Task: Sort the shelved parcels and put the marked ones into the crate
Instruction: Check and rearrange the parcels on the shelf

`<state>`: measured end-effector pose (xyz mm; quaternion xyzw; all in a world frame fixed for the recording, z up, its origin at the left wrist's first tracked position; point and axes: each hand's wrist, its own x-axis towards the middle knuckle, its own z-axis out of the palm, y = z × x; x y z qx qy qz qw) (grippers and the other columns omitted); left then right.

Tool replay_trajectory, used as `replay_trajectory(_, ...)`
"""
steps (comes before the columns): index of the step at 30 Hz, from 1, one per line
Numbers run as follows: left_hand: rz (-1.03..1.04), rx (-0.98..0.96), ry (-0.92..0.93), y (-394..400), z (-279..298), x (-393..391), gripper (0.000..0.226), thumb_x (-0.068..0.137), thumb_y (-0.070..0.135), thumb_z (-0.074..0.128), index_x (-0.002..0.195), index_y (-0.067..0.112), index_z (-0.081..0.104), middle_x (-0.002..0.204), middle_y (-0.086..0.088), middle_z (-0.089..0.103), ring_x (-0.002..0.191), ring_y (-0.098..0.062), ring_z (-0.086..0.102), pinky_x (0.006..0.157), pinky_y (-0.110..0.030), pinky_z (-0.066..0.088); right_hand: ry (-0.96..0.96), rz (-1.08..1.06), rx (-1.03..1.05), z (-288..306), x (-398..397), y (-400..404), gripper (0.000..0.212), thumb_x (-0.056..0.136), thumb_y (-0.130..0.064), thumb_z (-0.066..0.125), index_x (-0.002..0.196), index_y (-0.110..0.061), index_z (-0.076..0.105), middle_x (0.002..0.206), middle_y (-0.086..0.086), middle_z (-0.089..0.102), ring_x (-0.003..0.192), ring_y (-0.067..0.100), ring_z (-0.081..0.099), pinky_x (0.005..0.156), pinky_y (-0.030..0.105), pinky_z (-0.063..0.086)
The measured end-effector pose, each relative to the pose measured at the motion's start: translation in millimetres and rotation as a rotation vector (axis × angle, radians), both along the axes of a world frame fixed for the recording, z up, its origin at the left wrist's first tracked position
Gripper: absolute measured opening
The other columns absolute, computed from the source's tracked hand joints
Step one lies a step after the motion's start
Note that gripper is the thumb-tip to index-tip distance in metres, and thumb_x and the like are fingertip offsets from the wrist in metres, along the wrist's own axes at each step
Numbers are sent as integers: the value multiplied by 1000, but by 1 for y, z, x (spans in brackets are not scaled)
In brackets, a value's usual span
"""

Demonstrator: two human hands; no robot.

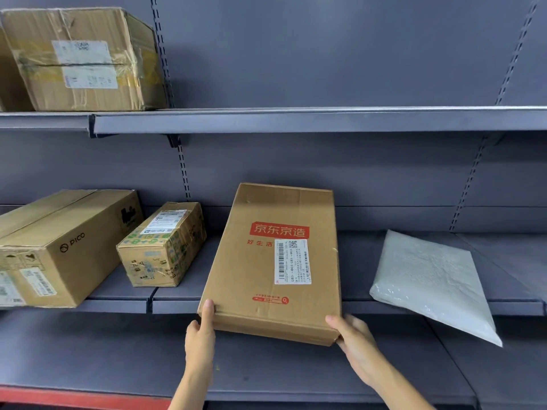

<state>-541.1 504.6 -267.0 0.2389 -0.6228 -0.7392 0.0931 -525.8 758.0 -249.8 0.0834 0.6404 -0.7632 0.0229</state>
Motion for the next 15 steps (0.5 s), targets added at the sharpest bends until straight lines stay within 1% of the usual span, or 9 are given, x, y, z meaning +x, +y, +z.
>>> replay_trajectory(1, 27, 33, -6, 4, -2, 0, 91, 69, 72, 53, 124, 0, 46, 123, -13, 53, 114, -31, 49, 91, -44, 38, 14, 3, -8, -2, 1, -3, 10, 86, -6, 58, 88, -9, 67, 87, 5, 74, 87, 20, 63, 85, 32, 44)
replay_trajectory(2, 36, 54, 6, 9, -2, 0, 86, 77, 65, 55, 131, 0, 40, 132, -14, 49, 122, -31, 45, 98, -44, 35, 27, 13, -20, -3, 3, -8, 11, 80, -13, 65, 90, -10, 68, 91, 6, 74, 88, 19, 64, 84, 31, 44)
replay_trajectory(4, -12, 74, 37, 24, -6, 3, 74, 86, 49, 56, 138, 2, 33, 139, -12, 44, 128, -28, 40, 107, -41, 30, 37, 40, -36, -6, 5, -16, 43, 57, -31, 72, 94, -10, 68, 94, 3, 74, 89, 15, 66, 81, 28, 46)
replay_trajectory(5, -60, 84, 37, 32, -10, 5, 73, 86, 45, 57, 141, 4, 31, 141, -10, 42, 130, -26, 38, 109, -41, 27, 39, 50, -47, -9, 6, -21, 54, 49, -35, 72, 97, -9, 67, 94, 2, 74, 90, 13, 66, 81, 27, 46)
replay_trajectory(6, -100, 99, 47, 41, -14, 9, 75, 85, 44, 59, 142, 6, 28, 142, -8, 42, 132, -25, 37, 111, -40, 26, 38, 62, -56, -12, 7, -27, 59, 46, -37, 72, 98, -9, 67, 96, 2, 74, 90, 13, 66, 81, 26, 46)
replay_trajectory(8, -159, 170, 71, 53, -18, 14, 83, 79, 45, 66, 144, 11, 26, 142, -3, 42, 132, -21, 36, 114, -39, 23, 36, 95, -76, -18, 9, -38, 62, 44, -35, 72, 100, -9, 66, 97, 2, 74, 92, 13, 67, 81, 25, 47)
replay_trajectory(10, -219, 242, 91, 60, -21, 15, 94, 66, 48, 74, 142, 19, 27, 136, 4, 45, 126, -15, 38, 115, -40, 21, 46, 103, -96, -26, 9, -46, 63, 43, -33, 73, 100, -8, 66, 95, 3, 75, 89, 12, 68, 78, 23, 50)
replay_trajectory(13, -279, 333, 91, 63, -22, 18, 92, 52, 44, 74, 133, 24, 34, 128, 5, 50, 118, -13, 42, 108, -33, 22, 53, 106, -123, -33, 8, -52, 66, 38, -29, 75, 99, -4, 65, 88, 4, 75, 82, 15, 68, 70, 21, 51)
replay_trajectory(15, -322, 369, 64, 66, -24, 23, 92, 46, 46, 74, 128, 29, 37, 127, 6, 52, 121, -14, 43, 107, -33, 21, 45, 115, -133, -38, 7, -56, 73, 32, -27, 80, 99, -2, 66, 89, 9, 75, 81, 20, 67, 68, 23, 50)
